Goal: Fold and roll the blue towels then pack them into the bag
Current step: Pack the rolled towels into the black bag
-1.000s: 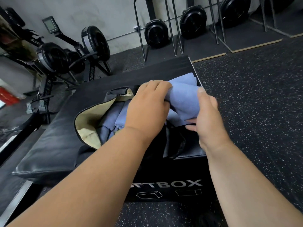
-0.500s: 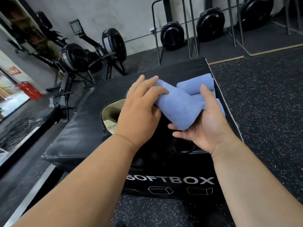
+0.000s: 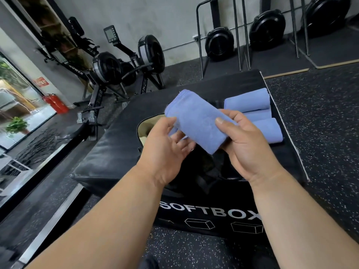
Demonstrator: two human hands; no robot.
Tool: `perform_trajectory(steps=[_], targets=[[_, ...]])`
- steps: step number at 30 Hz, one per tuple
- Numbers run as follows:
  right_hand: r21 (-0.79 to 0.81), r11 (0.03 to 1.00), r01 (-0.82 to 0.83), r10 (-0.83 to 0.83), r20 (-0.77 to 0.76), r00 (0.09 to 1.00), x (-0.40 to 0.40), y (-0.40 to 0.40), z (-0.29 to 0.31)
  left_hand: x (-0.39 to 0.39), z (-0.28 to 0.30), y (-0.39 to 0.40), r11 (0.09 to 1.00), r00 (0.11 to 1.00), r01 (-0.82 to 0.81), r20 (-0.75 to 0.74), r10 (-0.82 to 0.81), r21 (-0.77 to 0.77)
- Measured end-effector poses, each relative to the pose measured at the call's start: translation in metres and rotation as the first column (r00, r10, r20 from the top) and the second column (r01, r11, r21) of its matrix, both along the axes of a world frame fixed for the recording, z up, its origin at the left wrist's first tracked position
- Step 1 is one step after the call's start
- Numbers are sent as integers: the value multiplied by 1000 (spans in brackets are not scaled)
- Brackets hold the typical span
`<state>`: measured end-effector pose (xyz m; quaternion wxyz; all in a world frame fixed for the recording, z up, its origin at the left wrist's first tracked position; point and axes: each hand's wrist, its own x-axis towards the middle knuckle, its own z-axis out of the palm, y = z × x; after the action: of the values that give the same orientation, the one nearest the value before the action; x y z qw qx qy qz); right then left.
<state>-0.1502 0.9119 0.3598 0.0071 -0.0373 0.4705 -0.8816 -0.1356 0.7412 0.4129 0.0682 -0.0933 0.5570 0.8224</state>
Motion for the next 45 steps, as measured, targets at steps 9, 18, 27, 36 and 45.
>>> perform_trajectory(steps=[9,18,27,36,45], targets=[[448,884,132,-68,-157,985,-4,-25,-9,-20,12,-26,983,992,-114,-64,105,-142],[872,464,157,89,-223,971,-7,-25,-16,-62,10,-67,862,945,-269,-291,149,-430],[878,250,409,-27,-416,909,-17,-34,-24,-87,-27,-70,657,971,-79,-207,-119,-750],[767,478,429,-40,-469,882,-25,-30,-29,-107,-38,-60,613,960,193,19,-278,-766],[754,533,385,-2,-454,891,-26,-34,-29,-117,-33,-71,593,878,472,409,-250,-652]])
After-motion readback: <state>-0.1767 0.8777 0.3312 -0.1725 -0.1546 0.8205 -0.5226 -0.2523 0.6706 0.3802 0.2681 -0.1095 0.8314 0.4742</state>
